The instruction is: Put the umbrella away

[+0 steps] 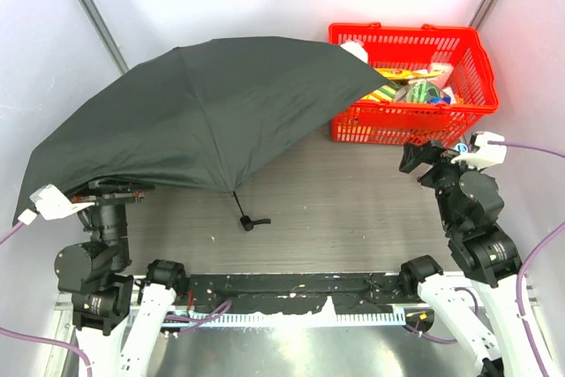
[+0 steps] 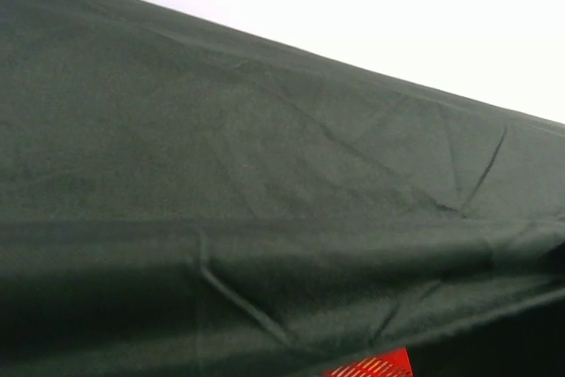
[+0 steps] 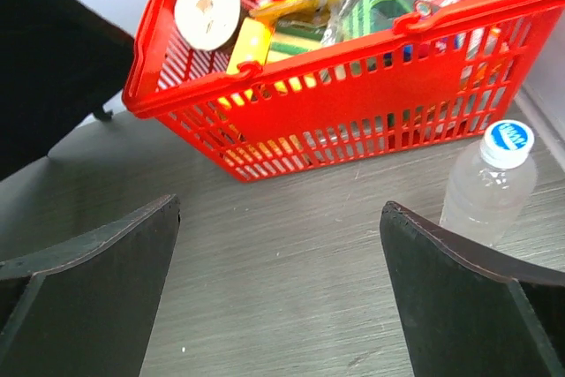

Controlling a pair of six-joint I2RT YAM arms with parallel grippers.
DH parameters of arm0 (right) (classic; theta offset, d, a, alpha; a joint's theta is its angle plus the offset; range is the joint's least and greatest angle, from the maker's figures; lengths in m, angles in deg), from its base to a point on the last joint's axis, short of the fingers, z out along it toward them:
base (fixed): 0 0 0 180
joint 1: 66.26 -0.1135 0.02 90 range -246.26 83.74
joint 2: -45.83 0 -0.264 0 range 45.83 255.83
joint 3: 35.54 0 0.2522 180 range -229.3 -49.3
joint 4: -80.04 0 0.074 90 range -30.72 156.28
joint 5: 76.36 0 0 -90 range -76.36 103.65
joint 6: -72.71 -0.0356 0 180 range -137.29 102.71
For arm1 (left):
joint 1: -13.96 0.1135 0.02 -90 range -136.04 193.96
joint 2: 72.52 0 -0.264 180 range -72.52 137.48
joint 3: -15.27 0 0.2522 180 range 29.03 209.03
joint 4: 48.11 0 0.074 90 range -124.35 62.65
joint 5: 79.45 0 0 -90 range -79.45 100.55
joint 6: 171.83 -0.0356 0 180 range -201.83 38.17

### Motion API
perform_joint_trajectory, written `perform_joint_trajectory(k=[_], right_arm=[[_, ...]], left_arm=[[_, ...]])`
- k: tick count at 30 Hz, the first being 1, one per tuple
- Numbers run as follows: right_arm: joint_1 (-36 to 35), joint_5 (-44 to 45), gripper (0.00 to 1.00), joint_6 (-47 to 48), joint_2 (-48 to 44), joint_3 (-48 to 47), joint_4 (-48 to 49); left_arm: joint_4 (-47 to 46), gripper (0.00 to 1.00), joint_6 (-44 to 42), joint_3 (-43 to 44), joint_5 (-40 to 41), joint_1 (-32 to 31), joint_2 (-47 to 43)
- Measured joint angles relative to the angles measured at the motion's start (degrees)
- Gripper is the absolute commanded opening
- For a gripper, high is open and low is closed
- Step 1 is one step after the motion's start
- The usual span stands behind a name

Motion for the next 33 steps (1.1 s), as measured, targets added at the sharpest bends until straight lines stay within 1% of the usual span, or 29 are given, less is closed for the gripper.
perform_joint_trajectory(k=[2, 4, 6, 8, 10, 12, 15, 17, 19, 22, 24, 26, 28, 30, 31, 32, 33], right_arm=[[0.0, -1.9, 0.99, -0.02, 0.61, 1.05, 0.76], [0.0, -6.34, 0.99, 0.09, 1.68, 2.84, 2.49], [0.04, -12.79, 0.99, -0.13, 3.37, 5.62, 5.92], [-0.61, -19.43, 0.99, -1.66, 6.6, 9.11, 11.37], [-3.37, -22.45, 0.99, -3.61, 10.67, 11.82, 16.92], [-9.46, -23.34, 0.99, -5.42, 15.56, 14.67, 24.33], [-22.86, -20.79, 0.99, -5.88, 24.96, 18.45, 37.4], [-31.36, -19.61, 0.99, -5.68, 33.57, 19.39, 47.76], [-36.89, -19.04, 0.99, -5.31, 43.36, 19.28, 58.95], [-40.5, -17.49, 0.99, -4.26, 57.09, 16.94, 71.3], [-41.24, -16.63, 0.99, -3.85, 64.96, 13.92, 77.48], [-41.44, -16.02, 0.99, -3.63, 71.65, 9.88, 82.58], [-41.46, -15.52, 0.97, -3.56, 76.43, 5.84, 85.77], [-41.53, -15.3, 0.88, -3.63, 80.94, 1.05, 88.37], [-41.55, -15.26, 0.81, -3.78, 83.01, -1.31, 89.57], [-41.55, -15.37, 0.78, -4.02, 84.85, -3.52, 90.36], [-41.59, -15.34, 0.7, -4.09, 86.16, -5.14, 90.88]], left_arm=[[0.59, 1.0, 0.04, 0.0, 0.37, 0.0, 0.24], [1.7, 1.0, 0.24, -0.07, 0.81, -0.02, 0.48], [2.93, 1.0, 0.42, -0.33, 1.22, -0.07, 0.66], [4.46, 1.0, 0.94, -0.68, 1.62, -0.13, 0.96], [6.03, 1.0, 1.36, -0.98, 1.86, -0.15, 1.29], [7.91, 1.0, 1.46, -1.09, 2.12, -0.22, 1.55], [10.32, 1.0, 1.55, -1.09, 2.54, -0.33, 1.68], [11.58, 1.0, 1.55, -1.09, 2.73, -0.37, 1.66], [12.61, 1.0, 1.55, -1.09, 2.78, -0.42, 1.66], [13.51, 0.99, 1.49, -1.11, 2.73, -0.66, 1.64], [13.77, 0.99, 1.31, -1.11, 2.56, -0.76, 1.62], [13.99, 0.99, 1.22, -1.11, 2.34, -0.96, 1.57], [14.29, 1.0, 1.05, -1.11, 2.1, -1.38, 1.46], [14.56, 0.99, 0.92, -1.11, 2.01, -1.68, 1.44], [14.78, 1.0, 0.85, -1.11, 1.99, -1.86, 1.4], [14.95, 0.99, 0.83, -1.11, 1.92, -1.97, 1.33], [15.13, 0.99, 0.83, -1.14, 1.88, -2.16, 1.2]])
